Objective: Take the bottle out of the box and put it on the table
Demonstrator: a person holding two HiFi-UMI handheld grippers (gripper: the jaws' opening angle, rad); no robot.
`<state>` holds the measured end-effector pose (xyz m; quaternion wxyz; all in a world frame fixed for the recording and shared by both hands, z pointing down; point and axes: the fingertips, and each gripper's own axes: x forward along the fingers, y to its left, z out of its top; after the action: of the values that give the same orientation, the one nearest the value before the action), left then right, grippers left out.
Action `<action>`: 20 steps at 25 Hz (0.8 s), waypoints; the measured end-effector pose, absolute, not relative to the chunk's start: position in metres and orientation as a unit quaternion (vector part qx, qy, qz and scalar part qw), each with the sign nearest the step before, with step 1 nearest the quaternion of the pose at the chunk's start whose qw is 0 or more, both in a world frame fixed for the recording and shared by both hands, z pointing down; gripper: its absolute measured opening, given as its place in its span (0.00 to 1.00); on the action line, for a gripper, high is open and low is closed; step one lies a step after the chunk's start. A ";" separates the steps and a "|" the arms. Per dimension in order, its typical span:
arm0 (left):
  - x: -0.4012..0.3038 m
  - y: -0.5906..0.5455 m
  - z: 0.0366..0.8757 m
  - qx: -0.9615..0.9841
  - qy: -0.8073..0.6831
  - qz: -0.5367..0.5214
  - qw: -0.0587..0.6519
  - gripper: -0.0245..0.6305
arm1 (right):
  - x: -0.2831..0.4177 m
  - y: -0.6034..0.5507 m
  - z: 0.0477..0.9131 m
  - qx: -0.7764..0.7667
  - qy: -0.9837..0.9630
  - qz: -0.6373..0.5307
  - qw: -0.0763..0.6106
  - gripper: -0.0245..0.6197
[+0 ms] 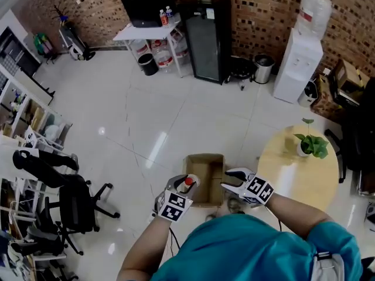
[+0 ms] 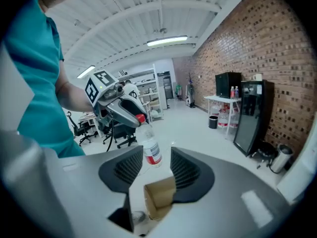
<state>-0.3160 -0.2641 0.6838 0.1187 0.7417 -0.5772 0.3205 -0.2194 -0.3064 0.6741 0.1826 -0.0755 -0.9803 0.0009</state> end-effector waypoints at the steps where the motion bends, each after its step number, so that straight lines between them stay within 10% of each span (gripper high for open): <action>1: -0.308 -0.258 0.675 0.752 -0.563 0.324 0.115 0.26 | -0.211 -0.302 0.665 -0.060 -0.981 0.002 0.184 0.31; 20: -0.044 -0.270 0.533 0.848 -0.422 0.315 0.062 0.26 | 0.096 -0.314 0.548 0.140 -0.977 0.041 0.157 0.31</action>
<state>-0.0437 -0.2704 0.5328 0.0616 0.8477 -0.4221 0.3154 0.0962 -0.3142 0.5479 0.1571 0.1404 -0.9767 0.0413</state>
